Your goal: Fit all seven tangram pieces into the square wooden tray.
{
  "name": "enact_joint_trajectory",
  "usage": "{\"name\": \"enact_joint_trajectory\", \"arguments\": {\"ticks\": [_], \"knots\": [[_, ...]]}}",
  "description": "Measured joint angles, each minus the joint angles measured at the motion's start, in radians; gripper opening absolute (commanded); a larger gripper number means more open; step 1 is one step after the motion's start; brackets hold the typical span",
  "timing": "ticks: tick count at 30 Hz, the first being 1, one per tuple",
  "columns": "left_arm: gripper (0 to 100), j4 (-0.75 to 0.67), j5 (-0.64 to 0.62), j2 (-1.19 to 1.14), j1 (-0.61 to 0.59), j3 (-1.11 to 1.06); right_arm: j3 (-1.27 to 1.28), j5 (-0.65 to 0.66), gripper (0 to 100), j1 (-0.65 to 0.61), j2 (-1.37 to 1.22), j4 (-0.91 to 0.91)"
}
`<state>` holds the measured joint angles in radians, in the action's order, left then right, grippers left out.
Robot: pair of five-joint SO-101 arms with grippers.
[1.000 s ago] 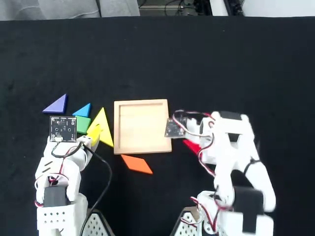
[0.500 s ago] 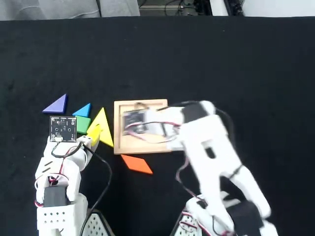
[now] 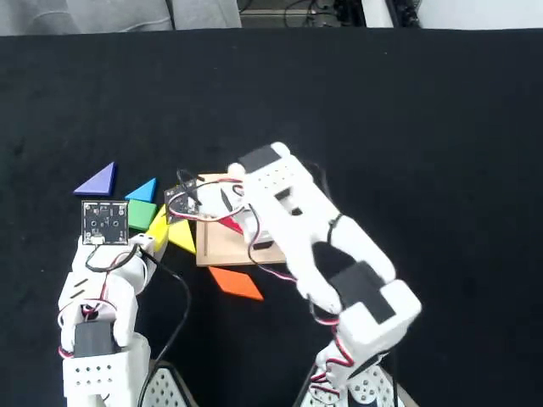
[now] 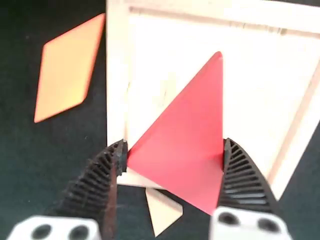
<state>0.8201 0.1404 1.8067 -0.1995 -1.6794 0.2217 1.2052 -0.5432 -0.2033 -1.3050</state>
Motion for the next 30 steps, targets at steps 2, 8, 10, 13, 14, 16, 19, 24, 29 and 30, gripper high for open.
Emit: {"name": "enact_joint_trajectory", "arguments": {"ticks": [2,8,10,13,14,16,19,24,29,30], "knots": [[30,0.000,0.000,0.000,0.000,0.000,-0.014,0.000,19.8,-0.015,-0.017,0.000],[30,0.000,0.000,0.000,0.000,0.000,-0.021,0.000,25.8,-0.044,-0.023,0.000],[30,0.000,0.000,0.000,0.000,0.000,-0.021,-0.003,32.4,-0.044,-0.023,-0.009],[30,0.000,0.000,0.000,0.000,0.000,-0.021,-0.003,35.2,-0.044,-0.023,-0.048],[30,0.000,0.000,0.000,0.000,0.000,-0.021,-0.003,35.2,-0.044,-0.023,-0.048],[30,0.000,0.000,0.000,0.000,0.000,-0.021,-0.003,35.2,-0.044,-0.023,-0.057],[30,0.000,0.000,0.000,0.000,0.000,-0.021,-0.014,35.2,-0.044,-0.023,-0.058],[30,0.000,0.000,0.000,0.000,0.000,-0.048,-0.041,21.1,-0.044,-0.023,-0.060],[30,0.000,0.000,0.000,-0.006,0.000,-0.098,-0.110,5.8,0.068,-0.020,-0.060],[30,0.000,0.000,0.000,-0.006,0.000,-0.098,-0.146,6.0,0.095,-0.020,-0.060]]}}
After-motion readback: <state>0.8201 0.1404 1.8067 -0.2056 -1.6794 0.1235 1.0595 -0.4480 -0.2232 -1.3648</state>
